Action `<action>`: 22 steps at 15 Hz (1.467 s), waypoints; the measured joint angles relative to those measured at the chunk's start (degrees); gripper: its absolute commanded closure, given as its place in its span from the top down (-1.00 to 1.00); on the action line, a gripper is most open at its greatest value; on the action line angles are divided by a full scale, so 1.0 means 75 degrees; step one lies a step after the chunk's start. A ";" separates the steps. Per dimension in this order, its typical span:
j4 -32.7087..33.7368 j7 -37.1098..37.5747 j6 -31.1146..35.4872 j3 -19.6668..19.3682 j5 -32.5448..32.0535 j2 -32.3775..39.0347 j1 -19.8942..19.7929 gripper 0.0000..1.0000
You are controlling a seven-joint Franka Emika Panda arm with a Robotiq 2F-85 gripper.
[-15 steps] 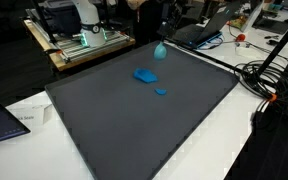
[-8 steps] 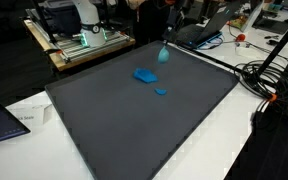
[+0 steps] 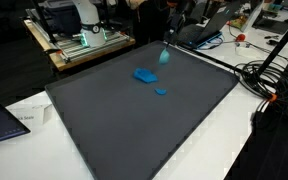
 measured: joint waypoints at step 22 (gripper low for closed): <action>0.2208 -0.4118 -0.0553 -0.0019 0.0802 0.1435 -0.0002 -0.57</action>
